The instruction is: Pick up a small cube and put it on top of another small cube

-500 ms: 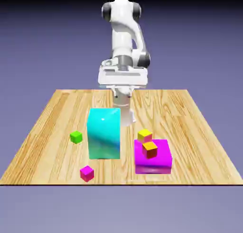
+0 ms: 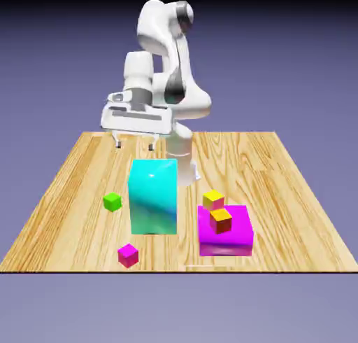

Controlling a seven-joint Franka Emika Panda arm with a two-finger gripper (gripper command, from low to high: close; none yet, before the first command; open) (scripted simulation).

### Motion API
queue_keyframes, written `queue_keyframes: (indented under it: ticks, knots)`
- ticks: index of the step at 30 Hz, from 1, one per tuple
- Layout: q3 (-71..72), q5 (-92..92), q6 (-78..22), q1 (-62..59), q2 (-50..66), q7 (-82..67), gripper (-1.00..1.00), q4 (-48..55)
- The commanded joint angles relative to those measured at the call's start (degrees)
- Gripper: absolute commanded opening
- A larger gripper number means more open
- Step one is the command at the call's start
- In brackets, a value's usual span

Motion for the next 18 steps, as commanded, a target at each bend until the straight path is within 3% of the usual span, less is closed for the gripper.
queue_keyframes:
  ticks: [1, 18]
  knots:
    - [-2.1, -1.0, -0.6, 0.5, -0.2, -1.6, 0.00, 0.0]
    - [-37.4, -17.7, -10.3, 8.3, -3.1, -29.1, 0.00, 0.3]
